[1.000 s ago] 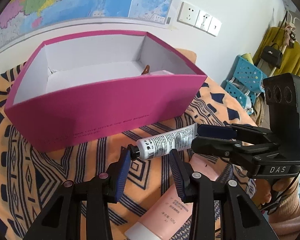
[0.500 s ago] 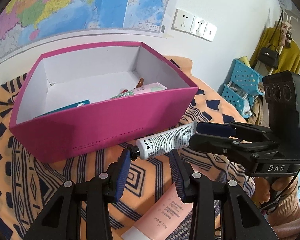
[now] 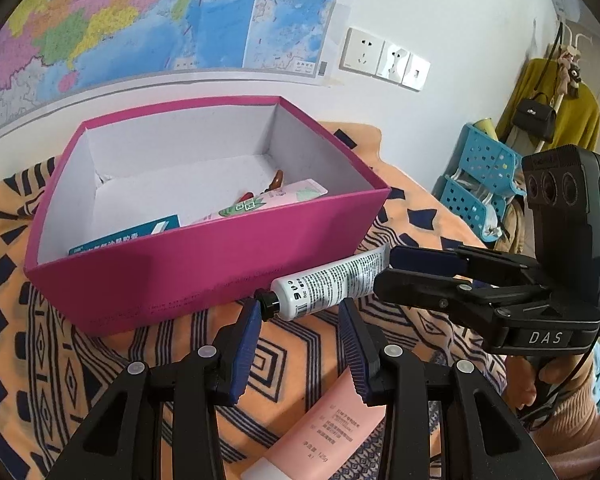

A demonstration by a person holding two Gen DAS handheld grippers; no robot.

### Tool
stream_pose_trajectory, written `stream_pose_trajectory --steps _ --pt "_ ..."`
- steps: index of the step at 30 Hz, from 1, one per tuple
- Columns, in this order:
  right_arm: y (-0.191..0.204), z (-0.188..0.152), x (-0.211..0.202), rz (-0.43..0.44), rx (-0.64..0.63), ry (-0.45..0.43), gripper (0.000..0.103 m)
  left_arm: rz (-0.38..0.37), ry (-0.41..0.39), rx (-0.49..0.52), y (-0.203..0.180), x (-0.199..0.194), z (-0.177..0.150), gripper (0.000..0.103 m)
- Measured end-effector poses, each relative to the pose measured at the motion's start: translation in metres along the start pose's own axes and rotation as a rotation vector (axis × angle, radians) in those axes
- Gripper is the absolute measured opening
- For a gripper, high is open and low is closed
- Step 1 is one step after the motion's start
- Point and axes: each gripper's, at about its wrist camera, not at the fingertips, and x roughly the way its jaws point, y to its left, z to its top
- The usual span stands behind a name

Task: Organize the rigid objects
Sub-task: 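Lift the white tube over the magenta box with the left gripper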

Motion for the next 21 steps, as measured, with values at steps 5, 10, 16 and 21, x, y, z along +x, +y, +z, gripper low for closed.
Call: stream_pose_trajectory --steps 5,10,16,21 --pt "0.001 0.005 -0.003 -0.007 -0.01 -0.011 0.053 0.006 -0.013 0.003 -0.002 -0.002 0.006 0.04" --pt "0.001 0.011 -0.007 -0.008 -0.019 -0.028 0.053 0.01 -0.028 0.009 -0.003 -0.003 0.011 0.04" --pt "0.002 0.016 -0.01 -0.015 -0.029 -0.038 0.053 0.011 -0.04 0.014 -0.005 -0.006 0.015 0.04" --pt "0.002 0.02 -0.012 -0.017 -0.037 -0.046 0.053 0.015 -0.045 0.014 -0.005 -0.006 0.018 0.04"
